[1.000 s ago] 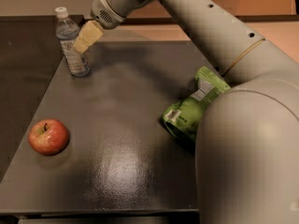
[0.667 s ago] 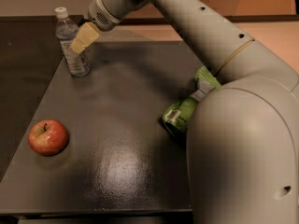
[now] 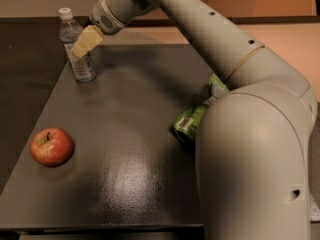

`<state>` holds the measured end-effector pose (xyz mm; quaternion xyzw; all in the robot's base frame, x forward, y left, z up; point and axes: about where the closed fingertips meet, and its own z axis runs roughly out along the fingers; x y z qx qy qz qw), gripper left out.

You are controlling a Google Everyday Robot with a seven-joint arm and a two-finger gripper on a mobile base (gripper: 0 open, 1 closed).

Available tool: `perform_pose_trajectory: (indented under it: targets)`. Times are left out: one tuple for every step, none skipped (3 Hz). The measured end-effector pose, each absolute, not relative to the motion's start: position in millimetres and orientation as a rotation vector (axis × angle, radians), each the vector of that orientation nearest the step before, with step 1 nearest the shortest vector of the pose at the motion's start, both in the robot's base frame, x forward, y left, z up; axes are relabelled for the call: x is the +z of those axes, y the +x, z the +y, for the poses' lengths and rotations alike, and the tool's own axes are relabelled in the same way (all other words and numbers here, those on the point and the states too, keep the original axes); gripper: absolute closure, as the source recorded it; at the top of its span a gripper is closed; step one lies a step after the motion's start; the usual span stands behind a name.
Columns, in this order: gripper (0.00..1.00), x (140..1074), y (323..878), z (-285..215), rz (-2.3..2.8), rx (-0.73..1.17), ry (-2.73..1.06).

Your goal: Move blue plastic bottle near apple

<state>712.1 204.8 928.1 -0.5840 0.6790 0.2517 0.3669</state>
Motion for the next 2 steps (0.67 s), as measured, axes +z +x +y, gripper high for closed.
perform_pose_trajectory:
  targets:
    - [0.18,928.4,709.0,206.8,1.737,0.668,-1.516]
    - [0.41,930.0,703.2,204.4,1.729,0.681,-1.531]
